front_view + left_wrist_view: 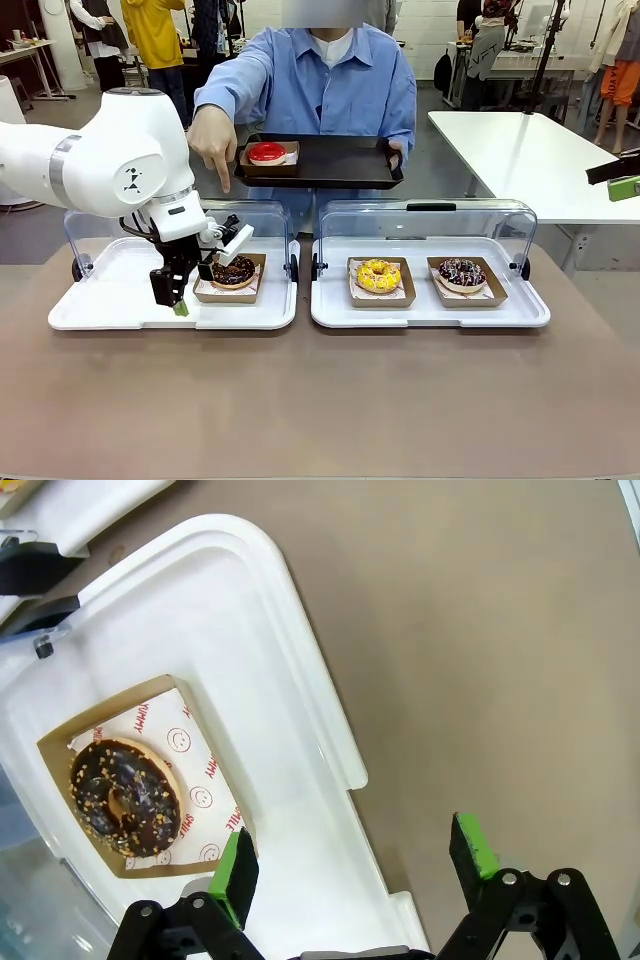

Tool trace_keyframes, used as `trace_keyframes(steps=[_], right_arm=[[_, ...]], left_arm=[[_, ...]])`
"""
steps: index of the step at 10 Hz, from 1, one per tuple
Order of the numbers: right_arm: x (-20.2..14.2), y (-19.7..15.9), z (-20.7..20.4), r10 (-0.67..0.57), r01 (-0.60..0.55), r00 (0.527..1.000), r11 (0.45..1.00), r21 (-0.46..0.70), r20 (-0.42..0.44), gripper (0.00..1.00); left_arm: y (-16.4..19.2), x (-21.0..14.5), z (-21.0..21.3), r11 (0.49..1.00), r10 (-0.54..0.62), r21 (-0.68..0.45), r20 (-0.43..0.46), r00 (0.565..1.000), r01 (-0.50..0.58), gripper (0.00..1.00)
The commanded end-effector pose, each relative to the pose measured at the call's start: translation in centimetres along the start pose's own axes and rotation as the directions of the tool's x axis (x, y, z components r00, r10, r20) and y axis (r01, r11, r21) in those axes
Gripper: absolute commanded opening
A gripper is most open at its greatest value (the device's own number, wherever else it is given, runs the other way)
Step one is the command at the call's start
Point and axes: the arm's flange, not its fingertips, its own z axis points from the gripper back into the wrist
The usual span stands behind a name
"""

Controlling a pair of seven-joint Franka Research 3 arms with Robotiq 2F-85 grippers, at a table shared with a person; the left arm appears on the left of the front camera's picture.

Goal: Provide the desired donut to the person.
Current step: Pick up and lift the Paper togo box containing the Donut pointed at by the person.

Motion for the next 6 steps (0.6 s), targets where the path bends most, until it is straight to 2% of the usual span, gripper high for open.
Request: trace_keyframes(steps=[1, 3, 6], right_arm=[[0.0, 0.0, 0.0, 0.01, -0.01, 1.0, 1.0, 0.005, 0.019, 1.0], [0.0, 0.0, 0.0, 0.01, -0.01, 1.0, 1.0, 0.005, 0.019, 1.0], [0.0, 0.0, 0.0, 0.01, -0.01, 1.0, 1.0, 0.005, 0.019, 1.0]], left_arm=[[0.6, -1.2, -0.5, 0.999, 0.05, -0.003, 0.033, 0.998, -0.05, 1.0], [1.4, -1.7, -1.7, 0.995, 0.097, -0.005, 0.025, 0.995, -0.097, 1.0], [3.1, -1.3, -3.1, 0.994, 0.106, -0.011, 0.012, 0.994, -0.106, 1.0]])
